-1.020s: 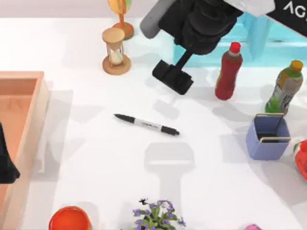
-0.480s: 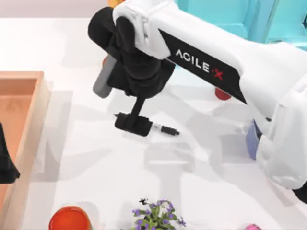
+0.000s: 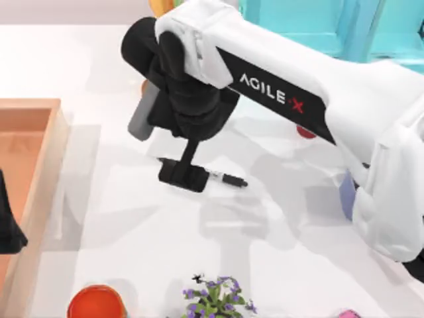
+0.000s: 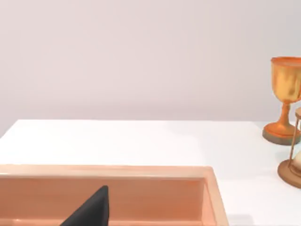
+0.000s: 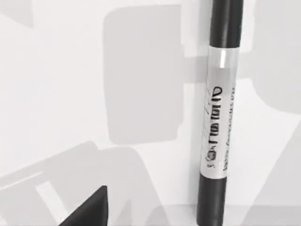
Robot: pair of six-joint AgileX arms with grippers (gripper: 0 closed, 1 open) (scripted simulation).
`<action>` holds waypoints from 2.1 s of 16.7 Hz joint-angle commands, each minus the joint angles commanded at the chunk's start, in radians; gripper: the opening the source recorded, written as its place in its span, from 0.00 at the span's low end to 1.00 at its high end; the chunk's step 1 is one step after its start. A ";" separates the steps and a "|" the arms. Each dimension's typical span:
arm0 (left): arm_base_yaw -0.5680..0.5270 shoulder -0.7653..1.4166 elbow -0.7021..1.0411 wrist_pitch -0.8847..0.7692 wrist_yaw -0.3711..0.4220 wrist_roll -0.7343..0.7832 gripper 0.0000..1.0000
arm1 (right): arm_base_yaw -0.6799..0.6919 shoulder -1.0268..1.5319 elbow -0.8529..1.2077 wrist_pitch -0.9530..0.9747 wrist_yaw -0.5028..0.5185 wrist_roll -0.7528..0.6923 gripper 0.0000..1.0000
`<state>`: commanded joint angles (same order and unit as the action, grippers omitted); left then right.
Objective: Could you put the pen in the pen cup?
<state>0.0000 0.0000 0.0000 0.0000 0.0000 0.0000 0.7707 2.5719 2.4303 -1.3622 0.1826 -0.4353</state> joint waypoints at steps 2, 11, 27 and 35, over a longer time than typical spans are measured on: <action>0.000 0.000 0.000 0.000 0.000 0.000 1.00 | -0.006 0.013 -0.057 0.076 0.000 -0.008 1.00; 0.000 0.000 0.000 0.000 0.000 0.000 1.00 | -0.026 0.057 -0.229 0.296 -0.001 -0.027 1.00; 0.000 0.000 0.000 0.000 0.000 0.000 1.00 | -0.026 0.057 -0.229 0.296 -0.001 -0.027 0.00; 0.000 0.000 0.000 0.000 0.000 0.000 1.00 | -0.007 -0.023 -0.243 0.256 -0.055 0.015 0.00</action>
<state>0.0000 0.0000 0.0000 0.0000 0.0000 0.0000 0.7641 2.5493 2.1874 -1.1065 0.1272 -0.4205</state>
